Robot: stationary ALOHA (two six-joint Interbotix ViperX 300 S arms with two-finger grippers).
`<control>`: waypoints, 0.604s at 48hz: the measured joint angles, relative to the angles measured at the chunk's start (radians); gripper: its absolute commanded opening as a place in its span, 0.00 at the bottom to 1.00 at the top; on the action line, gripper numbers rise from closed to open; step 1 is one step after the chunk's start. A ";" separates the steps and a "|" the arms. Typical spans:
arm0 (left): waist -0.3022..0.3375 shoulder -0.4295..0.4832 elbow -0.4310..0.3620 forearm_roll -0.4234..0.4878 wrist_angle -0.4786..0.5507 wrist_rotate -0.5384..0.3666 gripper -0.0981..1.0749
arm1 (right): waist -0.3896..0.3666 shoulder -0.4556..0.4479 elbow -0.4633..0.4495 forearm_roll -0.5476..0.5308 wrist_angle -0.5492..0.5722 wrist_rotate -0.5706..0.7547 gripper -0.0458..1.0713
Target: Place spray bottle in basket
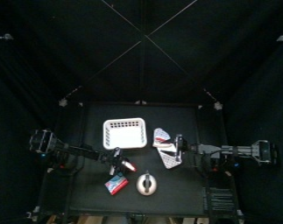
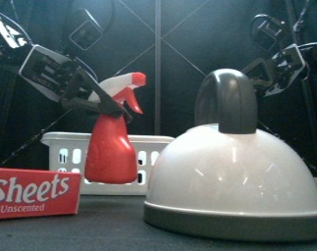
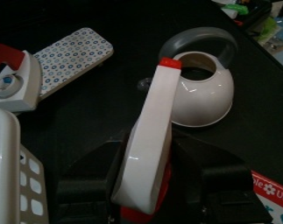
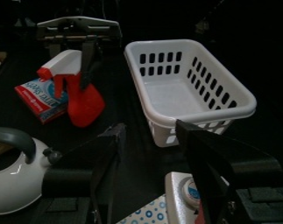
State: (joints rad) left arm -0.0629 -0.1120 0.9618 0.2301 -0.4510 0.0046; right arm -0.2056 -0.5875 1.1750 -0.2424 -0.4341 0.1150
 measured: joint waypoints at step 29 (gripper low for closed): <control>0.002 -0.138 -0.098 -0.272 0.261 -0.008 0.56 | 0.009 0.000 0.005 -0.002 0.008 0.002 0.80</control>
State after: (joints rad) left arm -0.0614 -0.2500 0.8636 -0.0414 -0.1902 -0.0031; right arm -0.1963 -0.5875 1.1796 -0.2439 -0.4264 0.1166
